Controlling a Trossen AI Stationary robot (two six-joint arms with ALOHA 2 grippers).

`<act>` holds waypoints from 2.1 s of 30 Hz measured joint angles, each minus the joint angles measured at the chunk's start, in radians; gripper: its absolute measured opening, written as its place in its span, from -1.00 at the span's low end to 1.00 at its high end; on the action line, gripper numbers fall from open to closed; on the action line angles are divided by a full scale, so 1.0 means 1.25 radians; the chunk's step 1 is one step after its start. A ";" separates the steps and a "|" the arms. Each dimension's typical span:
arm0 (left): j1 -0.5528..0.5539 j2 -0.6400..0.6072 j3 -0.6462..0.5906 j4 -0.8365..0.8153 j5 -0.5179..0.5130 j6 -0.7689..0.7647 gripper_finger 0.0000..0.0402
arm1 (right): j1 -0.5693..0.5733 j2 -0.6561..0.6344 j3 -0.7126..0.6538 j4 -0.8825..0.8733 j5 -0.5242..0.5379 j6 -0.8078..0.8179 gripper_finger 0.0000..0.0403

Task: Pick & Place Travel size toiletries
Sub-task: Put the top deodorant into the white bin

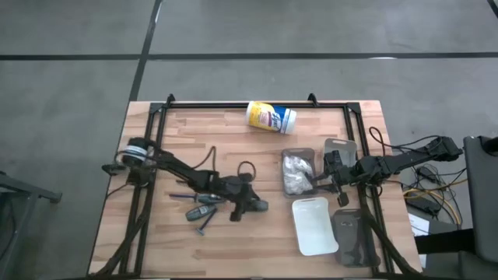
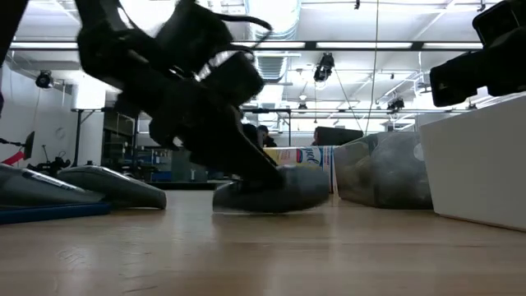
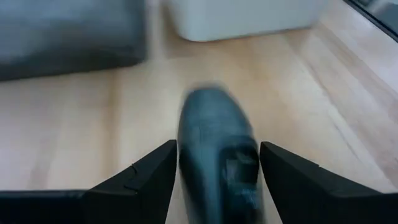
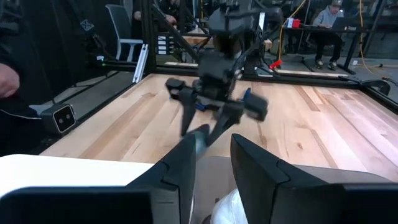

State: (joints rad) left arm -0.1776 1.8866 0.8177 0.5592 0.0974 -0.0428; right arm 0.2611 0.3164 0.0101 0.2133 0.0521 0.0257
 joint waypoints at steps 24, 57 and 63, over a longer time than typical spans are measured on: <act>-0.015 -0.127 0.193 -0.430 -0.019 0.108 0.16 | 0.000 0.000 0.000 0.000 0.000 0.000 -0.80; -0.015 -0.104 -0.036 -0.250 -0.217 -0.036 -0.48 | 0.000 0.000 0.000 0.000 0.000 0.000 -0.31; -0.015 -0.053 -0.034 -0.157 -0.216 -0.032 -0.48 | 0.000 0.000 0.000 0.000 0.000 0.000 -0.24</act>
State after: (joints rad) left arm -0.1963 1.8209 0.7746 0.3628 -0.1730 -0.0829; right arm 0.2611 0.3168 0.0097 0.2134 0.0521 0.0257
